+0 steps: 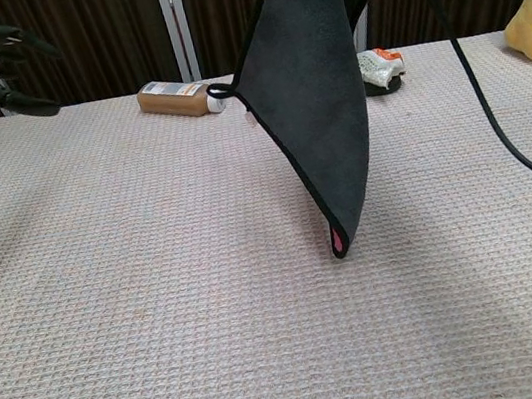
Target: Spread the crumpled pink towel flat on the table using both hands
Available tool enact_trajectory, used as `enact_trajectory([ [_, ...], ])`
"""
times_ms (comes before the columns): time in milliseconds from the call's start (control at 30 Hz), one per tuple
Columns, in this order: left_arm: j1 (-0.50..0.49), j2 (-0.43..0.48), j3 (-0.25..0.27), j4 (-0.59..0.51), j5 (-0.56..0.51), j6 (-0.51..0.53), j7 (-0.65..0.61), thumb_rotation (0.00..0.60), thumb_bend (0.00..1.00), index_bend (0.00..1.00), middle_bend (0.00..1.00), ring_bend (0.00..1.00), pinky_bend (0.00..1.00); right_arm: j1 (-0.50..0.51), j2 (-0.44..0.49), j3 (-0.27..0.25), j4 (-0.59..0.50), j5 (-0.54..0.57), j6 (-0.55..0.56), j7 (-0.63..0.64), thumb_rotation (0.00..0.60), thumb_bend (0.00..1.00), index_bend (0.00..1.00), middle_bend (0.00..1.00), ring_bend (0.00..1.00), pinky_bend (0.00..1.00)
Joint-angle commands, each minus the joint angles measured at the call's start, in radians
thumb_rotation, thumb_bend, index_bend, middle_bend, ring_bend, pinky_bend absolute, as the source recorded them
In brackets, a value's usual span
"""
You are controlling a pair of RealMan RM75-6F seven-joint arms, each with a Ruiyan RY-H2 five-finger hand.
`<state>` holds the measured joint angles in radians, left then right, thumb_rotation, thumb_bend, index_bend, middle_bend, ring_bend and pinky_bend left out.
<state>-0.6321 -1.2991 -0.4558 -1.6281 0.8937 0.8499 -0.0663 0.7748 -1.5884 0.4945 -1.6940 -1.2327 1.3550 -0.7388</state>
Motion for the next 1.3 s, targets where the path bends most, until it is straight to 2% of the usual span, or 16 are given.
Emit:
enact_trajectory([
  [33,-0.098,-0.018,-0.030,0.046,-0.087,-0.101,-0.004,0.600,0.16,0.28,0.00,0.00,0.00,0.001,0.005,-0.005,-0.010,0.007,0.004,-0.005,0.600,0.56,0.67,0.31,0.18,0.16],
  [100,-0.136,-0.027,-0.034,0.061,-0.112,-0.124,0.008,0.600,0.17,0.31,0.00,0.00,0.00,0.003,0.007,-0.007,-0.015,0.011,0.007,-0.010,0.600,0.56,0.67,0.31,0.18,0.16],
  [300,-0.234,-0.028,-0.039,0.094,-0.170,-0.168,0.060,0.600,0.17,0.34,0.00,0.00,0.00,0.007,0.017,-0.010,-0.031,0.019,0.018,-0.031,0.600,0.56,0.67,0.31,0.18,0.17],
  [500,-0.335,0.010,-0.002,0.099,-0.272,-0.211,0.158,0.600,0.19,0.41,0.00,0.00,0.00,0.012,0.027,-0.003,-0.063,0.045,0.027,-0.044,0.600,0.56,0.67,0.31,0.18,0.17],
  [800,-0.462,0.020,0.062,0.073,-0.423,-0.169,0.278,0.600,0.21,0.48,0.00,0.00,0.00,0.020,0.035,-0.013,-0.093,0.056,0.042,-0.059,0.600,0.57,0.67,0.31,0.18,0.18],
  [1000,-0.530,0.009,0.111,0.058,-0.522,-0.133,0.346,0.600,0.21,0.48,0.00,0.00,0.00,0.021,0.037,-0.021,-0.104,0.061,0.052,-0.052,0.600,0.57,0.67,0.31,0.18,0.19],
  [1300,-0.574,-0.019,0.145,0.024,-0.579,-0.096,0.375,0.600,0.21,0.48,0.00,0.00,0.00,0.026,0.039,-0.030,-0.101,0.066,0.055,-0.034,0.600,0.57,0.67,0.31,0.18,0.19],
])
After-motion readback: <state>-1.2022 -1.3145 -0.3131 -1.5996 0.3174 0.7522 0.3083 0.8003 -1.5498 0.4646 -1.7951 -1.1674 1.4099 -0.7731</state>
